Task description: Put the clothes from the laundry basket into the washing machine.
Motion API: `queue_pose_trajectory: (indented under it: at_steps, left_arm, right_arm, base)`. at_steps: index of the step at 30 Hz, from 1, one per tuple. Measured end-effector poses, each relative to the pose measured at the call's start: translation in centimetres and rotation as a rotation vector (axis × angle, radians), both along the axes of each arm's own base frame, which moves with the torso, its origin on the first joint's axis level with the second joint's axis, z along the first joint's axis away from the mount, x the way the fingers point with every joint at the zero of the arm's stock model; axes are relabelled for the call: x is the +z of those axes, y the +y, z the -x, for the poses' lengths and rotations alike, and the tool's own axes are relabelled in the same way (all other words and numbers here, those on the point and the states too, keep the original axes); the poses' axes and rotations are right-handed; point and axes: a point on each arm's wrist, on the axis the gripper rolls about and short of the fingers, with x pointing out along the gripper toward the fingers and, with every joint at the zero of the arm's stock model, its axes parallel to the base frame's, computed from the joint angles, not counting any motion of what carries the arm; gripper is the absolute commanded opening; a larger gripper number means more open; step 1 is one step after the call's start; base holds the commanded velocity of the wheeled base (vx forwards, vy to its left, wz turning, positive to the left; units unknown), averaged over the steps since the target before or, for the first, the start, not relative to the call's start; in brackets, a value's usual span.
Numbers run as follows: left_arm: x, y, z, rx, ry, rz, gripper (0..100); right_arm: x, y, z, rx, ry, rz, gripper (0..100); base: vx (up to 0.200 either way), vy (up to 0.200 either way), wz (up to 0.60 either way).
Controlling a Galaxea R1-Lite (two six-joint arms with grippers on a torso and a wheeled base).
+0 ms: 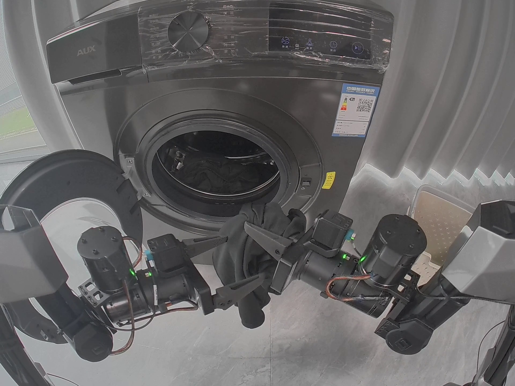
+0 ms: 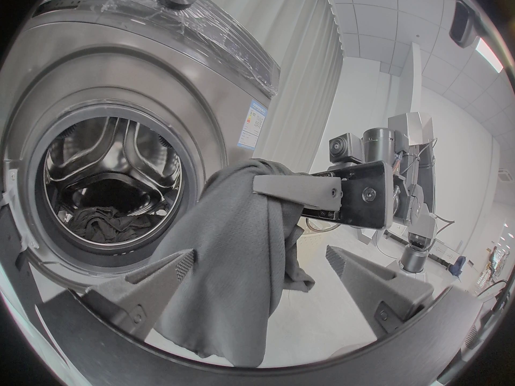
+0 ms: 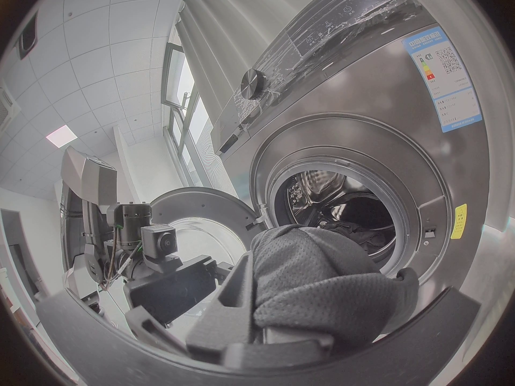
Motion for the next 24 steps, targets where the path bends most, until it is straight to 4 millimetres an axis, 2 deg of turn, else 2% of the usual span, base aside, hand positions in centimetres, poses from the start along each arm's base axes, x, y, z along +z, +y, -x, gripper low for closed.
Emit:
queue_pose_trajectory:
  at_steps: [9,16,17,24]
  left_arm:
    - [-0.9,-1.9,-1.6,0.023,-0.010,-0.002,100]
    - [-1.8,-2.5,-2.8,0.056,-0.001,-0.010,100]
    - [-1.9,-2.5,-3.0,0.061,-0.002,-0.009,0]
    - [-1.9,-3.0,-4.0,0.091,-0.015,0.007,0]
  right_arm:
    - [-0.1,0.6,0.3,-0.001,0.013,-0.011,0]
    - [-0.1,0.6,0.4,0.000,0.015,-0.012,0]
    - [-0.1,0.6,0.4,-0.003,0.015,-0.012,0]
    - [-0.1,0.6,0.4,-0.016,0.017,-0.014,0]
  base:
    - [0.000,0.000,0.00]
    - [0.000,0.000,0.00]
    - [0.000,0.000,0.00]
    - [0.000,0.000,0.00]
